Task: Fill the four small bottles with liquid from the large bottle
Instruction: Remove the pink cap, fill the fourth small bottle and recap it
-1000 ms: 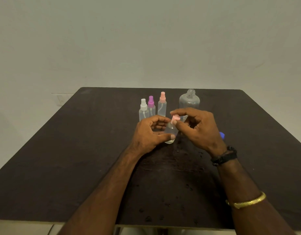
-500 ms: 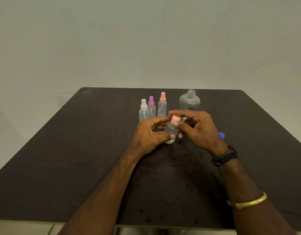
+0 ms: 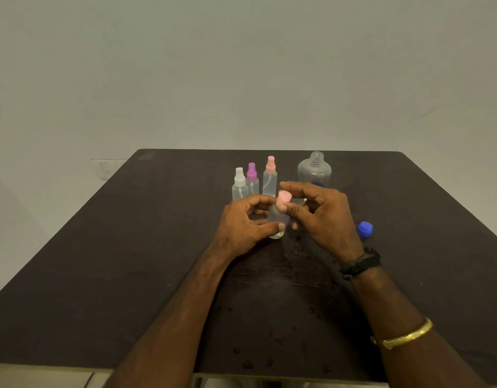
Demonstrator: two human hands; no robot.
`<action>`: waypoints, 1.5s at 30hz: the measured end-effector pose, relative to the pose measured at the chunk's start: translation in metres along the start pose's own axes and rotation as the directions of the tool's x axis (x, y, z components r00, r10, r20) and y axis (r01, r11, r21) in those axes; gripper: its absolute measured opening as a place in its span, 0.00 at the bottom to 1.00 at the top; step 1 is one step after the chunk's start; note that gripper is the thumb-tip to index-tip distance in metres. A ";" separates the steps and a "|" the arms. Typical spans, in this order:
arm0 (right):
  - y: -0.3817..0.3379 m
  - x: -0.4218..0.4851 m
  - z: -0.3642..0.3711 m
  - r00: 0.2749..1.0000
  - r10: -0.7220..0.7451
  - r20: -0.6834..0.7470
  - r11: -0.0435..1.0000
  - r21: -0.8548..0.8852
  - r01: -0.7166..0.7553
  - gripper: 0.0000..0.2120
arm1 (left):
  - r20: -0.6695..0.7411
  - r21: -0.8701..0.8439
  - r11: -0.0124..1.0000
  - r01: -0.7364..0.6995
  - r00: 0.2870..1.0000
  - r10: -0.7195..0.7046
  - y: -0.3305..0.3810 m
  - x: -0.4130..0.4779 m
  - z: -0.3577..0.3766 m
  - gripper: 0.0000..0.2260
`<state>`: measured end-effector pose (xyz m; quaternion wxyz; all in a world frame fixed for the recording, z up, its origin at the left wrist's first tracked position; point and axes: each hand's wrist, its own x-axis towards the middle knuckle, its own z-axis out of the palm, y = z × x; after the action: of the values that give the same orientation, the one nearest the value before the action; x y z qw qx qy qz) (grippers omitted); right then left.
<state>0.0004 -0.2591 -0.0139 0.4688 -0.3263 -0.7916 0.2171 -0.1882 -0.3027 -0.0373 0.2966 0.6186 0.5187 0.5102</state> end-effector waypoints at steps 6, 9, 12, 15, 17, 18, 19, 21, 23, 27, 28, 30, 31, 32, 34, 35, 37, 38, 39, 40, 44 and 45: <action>-0.003 0.002 0.003 1.000 0.015 -0.013 1.000 0.013 -0.015 0.22 | -0.112 0.077 0.995 0.056 0.993 -0.047 -0.001 0.005 -0.028 0.23; -0.004 0.001 0.007 0.999 0.032 0.007 0.999 0.024 -0.032 0.22 | -0.175 0.102 0.992 0.080 0.983 -0.061 -0.002 0.006 -0.040 0.22; -0.004 0.001 0.009 0.999 0.040 0.013 0.999 0.014 -0.040 0.21 | -0.201 0.135 0.982 0.132 0.974 -0.103 -0.004 0.006 -0.048 0.23; -0.003 0.000 0.009 0.999 0.048 0.000 0.999 0.014 -0.048 0.17 | -0.240 0.148 0.974 0.172 0.962 -0.133 -0.006 0.006 -0.054 0.23; -0.003 0.000 0.010 0.998 0.055 -0.007 0.998 0.010 -0.055 0.15 | -0.266 0.143 0.971 0.190 0.953 -0.147 -0.007 0.005 -0.056 0.23; -0.003 -0.001 0.010 0.998 0.057 -0.008 0.998 0.002 -0.057 0.15 | -0.277 0.144 0.970 0.198 0.949 -0.153 -0.008 0.005 -0.057 0.23; -0.002 -0.001 0.011 0.998 0.059 -0.008 0.998 -0.004 -0.059 0.14 | -0.286 0.151 0.967 0.206 0.945 -0.157 -0.009 0.005 -0.057 0.23; -0.001 -0.001 0.011 0.998 0.064 -0.009 0.998 -0.005 -0.064 0.14 | -0.292 0.166 0.960 0.224 0.941 -0.170 -0.009 0.005 -0.057 0.23; 0.000 -0.001 0.012 0.998 0.067 -0.001 0.998 -0.016 -0.067 0.15 | -0.294 0.174 0.955 0.240 0.938 -0.182 -0.010 0.005 -0.056 0.23; 0.001 -0.001 0.012 0.999 0.054 0.010 0.998 -0.037 -0.053 0.16 | -0.294 0.166 0.951 0.261 0.933 -0.205 -0.011 0.005 -0.056 0.23; 0.001 -0.001 0.012 0.999 0.051 0.009 0.998 -0.039 -0.050 0.16 | -0.294 0.167 0.950 0.263 0.933 -0.207 -0.011 0.005 -0.056 0.23; 0.001 -0.001 0.011 0.999 0.050 0.008 0.998 -0.044 -0.049 0.15 | -0.296 0.172 0.949 0.264 0.933 -0.206 -0.012 0.005 -0.055 0.23; 0.001 -0.001 0.011 0.999 0.052 0.009 0.998 -0.046 -0.051 0.15 | -0.297 0.173 0.948 0.267 0.932 -0.208 -0.011 0.005 -0.055 0.23; 0.001 -0.001 0.011 0.999 0.053 0.008 0.998 -0.044 -0.052 0.15 | -0.298 0.174 0.947 0.269 0.931 -0.210 -0.012 0.006 -0.055 0.23; 0.001 -0.001 0.011 0.998 0.057 0.010 0.998 -0.039 -0.056 0.16 | -0.297 0.179 0.947 0.267 0.932 -0.207 -0.013 0.006 -0.055 0.24; 0.001 -0.001 0.011 0.998 0.063 0.012 0.997 -0.038 -0.062 0.16 | -0.295 0.181 0.947 0.265 0.933 -0.205 -0.014 0.006 -0.055 0.25; 0.002 -0.001 0.010 0.997 0.074 0.011 0.996 -0.042 -0.073 0.17 | -0.294 0.183 0.947 0.263 0.934 -0.203 -0.015 0.007 -0.056 0.25; 0.002 -0.001 0.010 0.997 0.077 0.007 0.996 -0.044 -0.077 0.16 | -0.298 0.183 0.947 0.263 0.933 -0.201 -0.015 0.007 -0.055 0.26; 0.002 0.000 0.010 0.997 0.079 0.001 0.996 -0.043 -0.079 0.16 | -0.303 0.182 0.949 0.259 0.933 -0.197 -0.015 0.007 -0.055 0.26; 0.003 -0.001 0.010 0.997 0.080 -0.005 0.996 -0.038 -0.080 0.16 | -0.308 0.181 0.952 0.248 0.933 -0.185 -0.014 0.007 -0.055 0.27; 0.003 -0.002 0.010 0.998 0.066 -0.025 0.998 -0.020 -0.066 0.15 | -0.414 0.173 0.981 0.093 0.910 -0.013 -0.010 0.005 -0.052 0.30; 0.002 -0.003 0.010 0.998 0.059 -0.031 0.998 -0.013 -0.060 0.15 | -0.470 0.167 0.984 0.053 0.882 0.032 -0.008 0.004 -0.050 0.29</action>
<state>-0.0072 -0.2600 -0.0215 0.4718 -0.3564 -0.7758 0.2204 -0.2381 -0.3047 -0.0278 0.1091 0.4971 0.6214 0.5957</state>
